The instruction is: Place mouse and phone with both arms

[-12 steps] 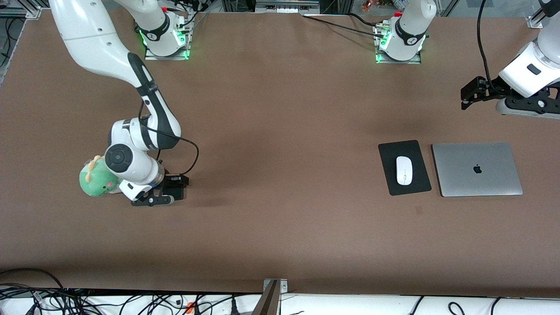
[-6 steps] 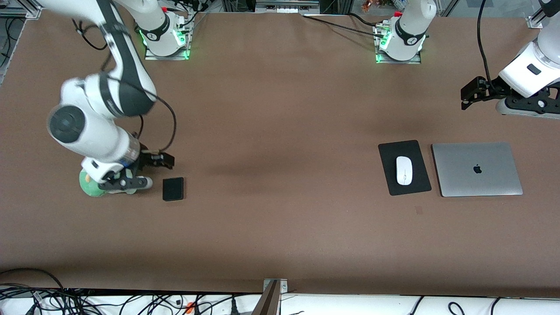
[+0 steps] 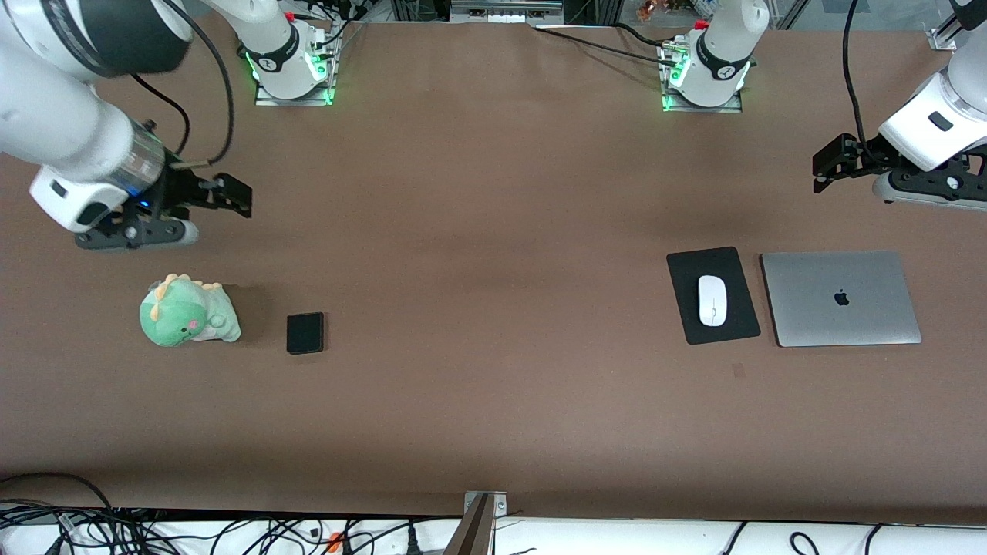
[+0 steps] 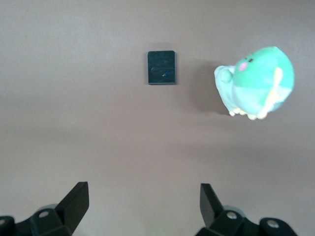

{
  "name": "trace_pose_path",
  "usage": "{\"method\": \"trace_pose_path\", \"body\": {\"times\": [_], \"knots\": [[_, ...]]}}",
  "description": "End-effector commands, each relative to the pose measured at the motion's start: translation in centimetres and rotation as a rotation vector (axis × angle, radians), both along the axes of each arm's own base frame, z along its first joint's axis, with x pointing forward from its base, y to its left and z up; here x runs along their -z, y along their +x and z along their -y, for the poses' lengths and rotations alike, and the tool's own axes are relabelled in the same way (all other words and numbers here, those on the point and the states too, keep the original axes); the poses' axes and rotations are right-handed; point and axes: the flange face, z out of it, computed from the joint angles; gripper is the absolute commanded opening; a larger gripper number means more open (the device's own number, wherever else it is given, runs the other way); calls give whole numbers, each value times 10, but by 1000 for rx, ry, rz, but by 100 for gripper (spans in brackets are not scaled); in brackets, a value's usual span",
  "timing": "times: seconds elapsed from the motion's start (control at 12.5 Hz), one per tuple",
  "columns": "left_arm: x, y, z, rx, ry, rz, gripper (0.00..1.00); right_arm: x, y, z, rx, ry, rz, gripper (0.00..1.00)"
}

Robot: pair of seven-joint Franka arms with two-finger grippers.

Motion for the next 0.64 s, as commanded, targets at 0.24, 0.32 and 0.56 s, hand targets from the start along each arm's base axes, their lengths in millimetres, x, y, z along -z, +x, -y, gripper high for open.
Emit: {"method": "trace_pose_path", "body": {"times": [0.24,0.32,0.56], "knots": [[-4,3,-3,33,6,3,100,-16,-19,35,-2,8,-8,100],[-5,3,-3,33,6,5,100,-18,-17,34,-3,9,-1,100],[-5,3,-2,33,8,5,100,-24,-15,34,-6,11,13,100]]}}
